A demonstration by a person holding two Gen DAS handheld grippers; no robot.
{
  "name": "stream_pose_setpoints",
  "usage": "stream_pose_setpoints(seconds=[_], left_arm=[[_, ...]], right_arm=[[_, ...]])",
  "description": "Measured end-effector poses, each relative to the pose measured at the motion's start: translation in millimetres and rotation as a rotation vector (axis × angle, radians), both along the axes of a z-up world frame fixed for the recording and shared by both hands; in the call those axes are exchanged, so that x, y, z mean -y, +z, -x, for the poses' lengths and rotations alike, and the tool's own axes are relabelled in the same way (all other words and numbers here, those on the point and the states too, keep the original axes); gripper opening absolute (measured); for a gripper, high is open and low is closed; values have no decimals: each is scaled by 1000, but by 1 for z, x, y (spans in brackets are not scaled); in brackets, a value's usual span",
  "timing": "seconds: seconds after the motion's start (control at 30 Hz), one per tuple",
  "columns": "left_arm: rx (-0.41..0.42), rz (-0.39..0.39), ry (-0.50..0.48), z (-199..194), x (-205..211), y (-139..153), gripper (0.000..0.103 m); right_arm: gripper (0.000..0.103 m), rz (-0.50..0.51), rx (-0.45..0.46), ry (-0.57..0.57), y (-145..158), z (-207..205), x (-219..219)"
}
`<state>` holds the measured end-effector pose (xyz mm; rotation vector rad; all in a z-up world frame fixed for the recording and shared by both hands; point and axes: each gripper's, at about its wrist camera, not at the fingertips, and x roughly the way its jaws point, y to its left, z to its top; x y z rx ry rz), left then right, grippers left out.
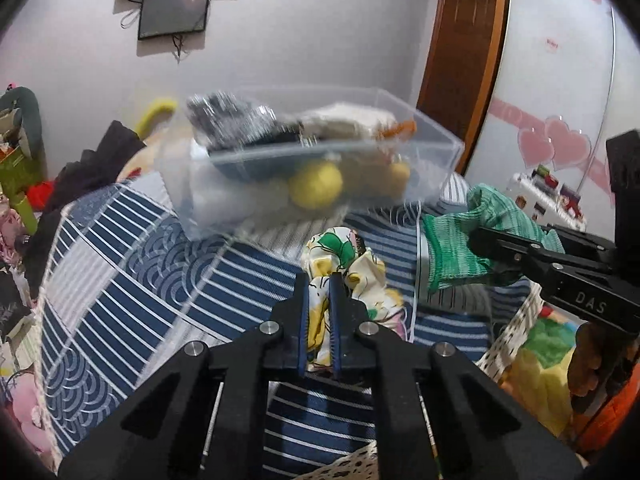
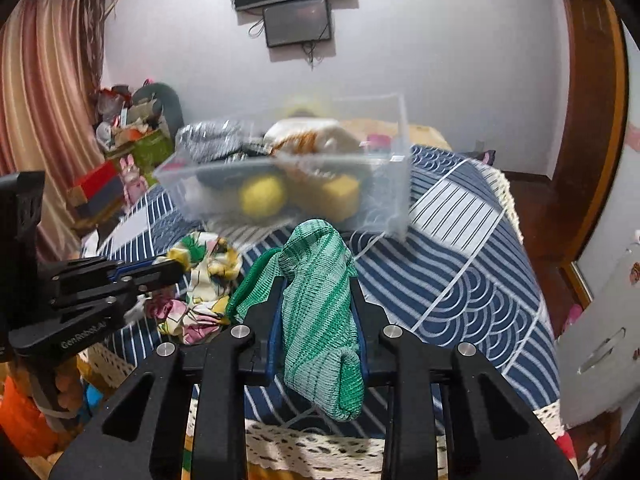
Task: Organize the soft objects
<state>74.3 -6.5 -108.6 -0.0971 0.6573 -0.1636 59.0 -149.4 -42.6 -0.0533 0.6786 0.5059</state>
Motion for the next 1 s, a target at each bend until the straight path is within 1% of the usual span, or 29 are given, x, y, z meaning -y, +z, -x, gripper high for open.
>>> stream_pose_setpoints(seconds=[0.13, 0.27, 0.33, 0.47, 0.6, 0.67, 0.8, 0.9, 1.0], left_arm=[[47, 13, 23, 5, -11, 18, 8], [98, 18, 48, 5, -19, 35, 8], [126, 21, 64, 2, -22, 46, 8], [176, 57, 84, -5, -28, 65, 8], [230, 51, 118, -15, -30, 81, 8], [237, 58, 117, -22, -31, 84, 8], [209, 70, 109, -46, -33, 83, 8], [182, 70, 120, -65, -36, 77, 8], [163, 51, 140, -80, -37, 70, 8]], right_arm=[[25, -6, 52, -24, 15, 0, 1], [25, -19, 100, -16, 29, -1, -4], [25, -31, 119, -15, 36, -5, -6], [26, -51, 165, -29, 47, -13, -14], [26, -57, 201, -41, 56, -24, -21], [26, -62, 210, -47, 58, -29, -22], [26, -63, 205, -59, 59, -42, -26], [26, -50, 180, -66, 53, -53, -29], [26, -28, 150, -70, 44, -62, -33]])
